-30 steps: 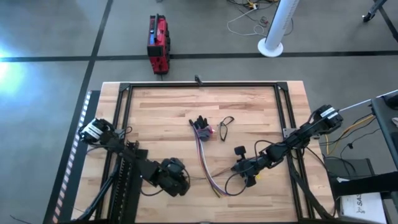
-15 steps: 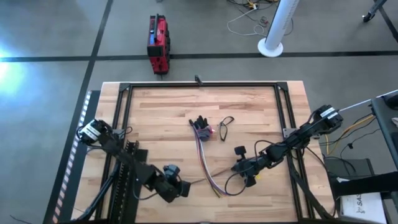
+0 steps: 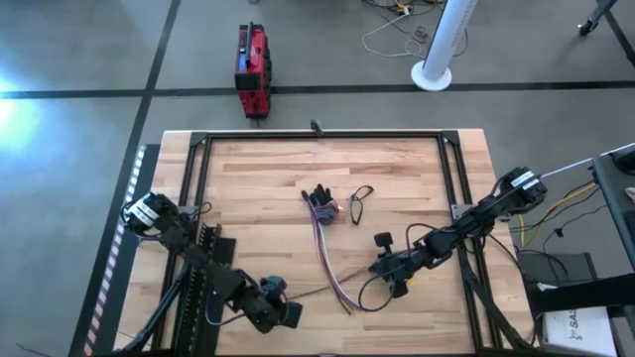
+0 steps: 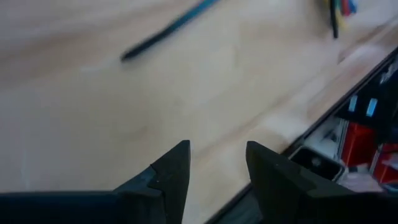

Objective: Ziptie cables
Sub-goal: Wrap the cable wires together using a black zip tie

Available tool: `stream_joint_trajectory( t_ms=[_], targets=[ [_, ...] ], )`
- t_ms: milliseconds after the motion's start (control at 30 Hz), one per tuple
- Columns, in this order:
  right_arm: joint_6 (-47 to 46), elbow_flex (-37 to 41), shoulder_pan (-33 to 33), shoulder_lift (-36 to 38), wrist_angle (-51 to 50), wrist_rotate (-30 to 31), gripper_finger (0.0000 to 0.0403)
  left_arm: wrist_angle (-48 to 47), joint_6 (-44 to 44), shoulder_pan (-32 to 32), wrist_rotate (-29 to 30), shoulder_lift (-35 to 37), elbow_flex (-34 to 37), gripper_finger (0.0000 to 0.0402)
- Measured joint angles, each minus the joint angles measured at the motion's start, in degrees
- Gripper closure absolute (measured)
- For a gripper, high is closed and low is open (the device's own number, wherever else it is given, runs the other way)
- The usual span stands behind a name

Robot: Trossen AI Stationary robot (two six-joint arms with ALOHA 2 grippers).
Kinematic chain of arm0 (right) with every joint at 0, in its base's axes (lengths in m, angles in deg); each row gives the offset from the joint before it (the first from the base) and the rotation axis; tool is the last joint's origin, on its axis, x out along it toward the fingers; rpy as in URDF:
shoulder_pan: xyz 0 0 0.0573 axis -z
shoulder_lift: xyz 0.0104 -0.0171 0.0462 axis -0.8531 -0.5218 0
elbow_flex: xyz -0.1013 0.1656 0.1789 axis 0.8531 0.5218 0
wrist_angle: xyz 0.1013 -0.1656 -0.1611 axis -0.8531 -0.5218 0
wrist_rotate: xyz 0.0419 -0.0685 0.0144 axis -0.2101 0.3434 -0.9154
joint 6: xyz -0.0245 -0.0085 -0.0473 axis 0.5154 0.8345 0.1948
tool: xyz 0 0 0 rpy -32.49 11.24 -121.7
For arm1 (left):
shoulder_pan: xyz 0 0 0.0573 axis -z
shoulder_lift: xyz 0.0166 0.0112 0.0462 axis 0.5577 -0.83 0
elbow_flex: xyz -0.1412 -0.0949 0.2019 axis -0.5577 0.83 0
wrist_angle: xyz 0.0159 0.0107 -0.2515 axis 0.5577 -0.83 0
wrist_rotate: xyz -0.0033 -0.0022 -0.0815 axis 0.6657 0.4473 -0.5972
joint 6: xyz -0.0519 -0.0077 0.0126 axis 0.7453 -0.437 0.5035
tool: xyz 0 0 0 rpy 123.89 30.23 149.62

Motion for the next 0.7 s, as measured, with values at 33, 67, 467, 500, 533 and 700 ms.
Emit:
stream_joint_trajectory(
  t_ms=[33,67,467,500,533,700],
  targets=[
    [0.01,0.00,0.00,0.00,0.00,0.13,0.0403,-0.21,0.16,0.02,1.57,-0.05,0.00,0.0258],
    [0.00,0.00,0.00,0.00,0.00,0.18,0.0403,-0.18,0.30,0.07,3.06,-0.22,0.00,0.0257],
    [-0.98,0.00,0.00,0.00,0.00,0.40,0.0403,0.37,11.59,-0.94,8.16,-5.22,-0.18,0.0224],
    [-0.98,0.00,0.00,0.00,0.00,0.40,0.0403,0.35,12.56,-1.01,9.21,-5.22,-0.17,0.0222],
    [-0.98,0.00,0.00,0.00,0.00,0.39,0.0403,0.36,13.81,-1.09,10.65,-5.22,-0.17,0.0220],
    [-0.73,0.00,0.00,0.00,0.00,0.38,0.0403,-0.29,18.13,-1.87,15.45,-5.29,-0.09,0.0217]
  ],
)
